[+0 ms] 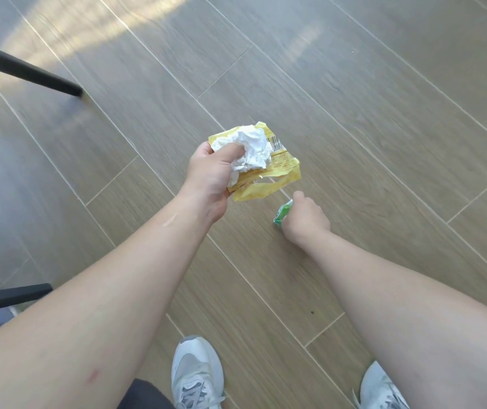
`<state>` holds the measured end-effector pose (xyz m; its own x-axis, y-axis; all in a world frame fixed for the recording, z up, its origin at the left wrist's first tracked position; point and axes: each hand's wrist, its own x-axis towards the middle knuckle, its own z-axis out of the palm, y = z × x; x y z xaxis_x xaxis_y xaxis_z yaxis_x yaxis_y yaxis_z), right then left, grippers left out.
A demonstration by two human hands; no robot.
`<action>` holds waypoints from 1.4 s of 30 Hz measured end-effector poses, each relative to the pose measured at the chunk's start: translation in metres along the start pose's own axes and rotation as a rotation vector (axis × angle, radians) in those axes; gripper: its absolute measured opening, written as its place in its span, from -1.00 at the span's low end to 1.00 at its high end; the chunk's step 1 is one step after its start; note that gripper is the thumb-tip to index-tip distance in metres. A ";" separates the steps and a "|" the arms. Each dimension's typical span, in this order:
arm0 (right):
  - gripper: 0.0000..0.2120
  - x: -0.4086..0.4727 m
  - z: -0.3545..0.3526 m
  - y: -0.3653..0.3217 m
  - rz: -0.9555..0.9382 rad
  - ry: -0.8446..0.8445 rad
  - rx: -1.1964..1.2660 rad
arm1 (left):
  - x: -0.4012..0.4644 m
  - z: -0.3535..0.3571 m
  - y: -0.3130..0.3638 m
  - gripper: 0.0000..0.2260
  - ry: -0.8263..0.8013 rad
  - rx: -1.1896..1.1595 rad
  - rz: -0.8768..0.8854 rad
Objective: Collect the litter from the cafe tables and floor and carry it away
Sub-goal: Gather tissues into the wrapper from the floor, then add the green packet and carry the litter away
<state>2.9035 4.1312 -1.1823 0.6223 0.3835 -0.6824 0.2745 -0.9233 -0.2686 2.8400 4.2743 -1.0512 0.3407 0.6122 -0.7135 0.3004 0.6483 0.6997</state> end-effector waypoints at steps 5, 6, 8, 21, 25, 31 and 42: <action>-0.83 -0.034 -0.056 -0.017 -0.027 0.007 0.074 | -0.038 0.016 0.043 -0.76 -0.010 0.021 0.018; -0.85 -0.044 -0.069 -0.020 -0.036 0.016 0.096 | -0.049 0.020 0.054 -0.77 -0.016 0.025 0.023; -0.88 -0.067 -0.098 -0.023 -0.031 0.027 0.158 | -0.072 0.026 0.078 -0.78 -0.019 0.035 0.029; -0.92 -0.284 -0.352 -0.040 -0.026 0.200 1.030 | -0.280 0.072 0.258 -0.78 -0.075 0.081 0.061; -0.90 -0.356 -0.434 -0.049 -0.050 0.308 1.160 | -0.349 0.093 0.317 -0.75 -0.143 0.042 0.085; -0.86 -0.453 -0.546 -0.053 -0.043 0.493 1.280 | -0.445 0.115 0.392 -0.80 -0.242 -0.024 0.134; -0.83 -0.617 -0.684 -0.064 -0.229 0.779 1.499 | -0.587 0.143 0.479 -0.62 -0.419 -0.067 0.281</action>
<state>3.0034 3.9672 -0.2790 0.9810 -0.0009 -0.1942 -0.1929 0.1145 -0.9745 2.9111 4.1613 -0.2920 0.7326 0.5419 -0.4120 0.0927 0.5202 0.8490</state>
